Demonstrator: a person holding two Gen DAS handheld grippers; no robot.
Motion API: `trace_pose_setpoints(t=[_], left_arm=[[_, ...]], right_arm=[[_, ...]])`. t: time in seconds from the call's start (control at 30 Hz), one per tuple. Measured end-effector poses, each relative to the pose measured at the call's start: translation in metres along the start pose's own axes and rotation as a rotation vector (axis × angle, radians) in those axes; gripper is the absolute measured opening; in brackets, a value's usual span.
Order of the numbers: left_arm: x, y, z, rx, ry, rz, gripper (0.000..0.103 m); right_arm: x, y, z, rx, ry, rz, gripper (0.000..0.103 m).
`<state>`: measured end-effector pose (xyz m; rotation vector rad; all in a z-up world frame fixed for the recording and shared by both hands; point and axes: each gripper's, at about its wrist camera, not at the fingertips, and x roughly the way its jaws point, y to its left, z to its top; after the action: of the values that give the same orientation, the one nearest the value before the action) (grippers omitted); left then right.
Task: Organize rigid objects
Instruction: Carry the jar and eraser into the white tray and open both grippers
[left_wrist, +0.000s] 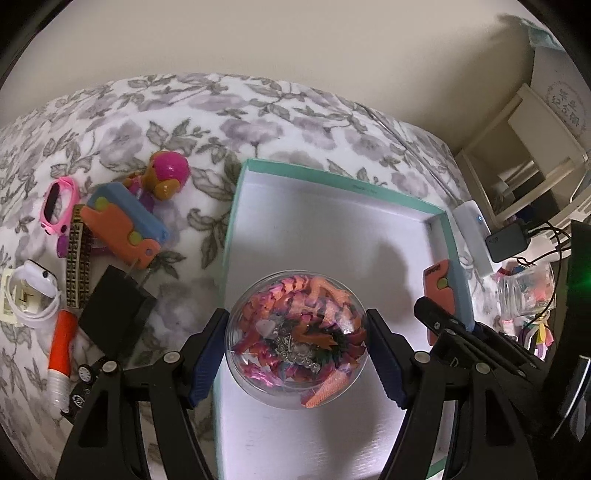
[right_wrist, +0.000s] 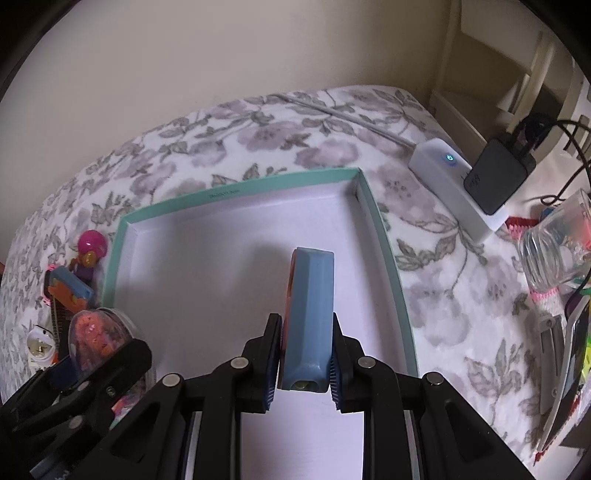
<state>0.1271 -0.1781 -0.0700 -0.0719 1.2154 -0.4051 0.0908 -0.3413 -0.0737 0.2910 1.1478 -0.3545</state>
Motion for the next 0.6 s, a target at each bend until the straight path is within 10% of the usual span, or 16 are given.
trace_pose_setpoints(t=[0.6], left_arm=[[0.014, -0.001, -0.006, 0.010, 0.030, 0.010, 0.074]], right_arm=[[0.018, -0.004, -0.004, 0.007, 0.081, -0.021, 0.025]])
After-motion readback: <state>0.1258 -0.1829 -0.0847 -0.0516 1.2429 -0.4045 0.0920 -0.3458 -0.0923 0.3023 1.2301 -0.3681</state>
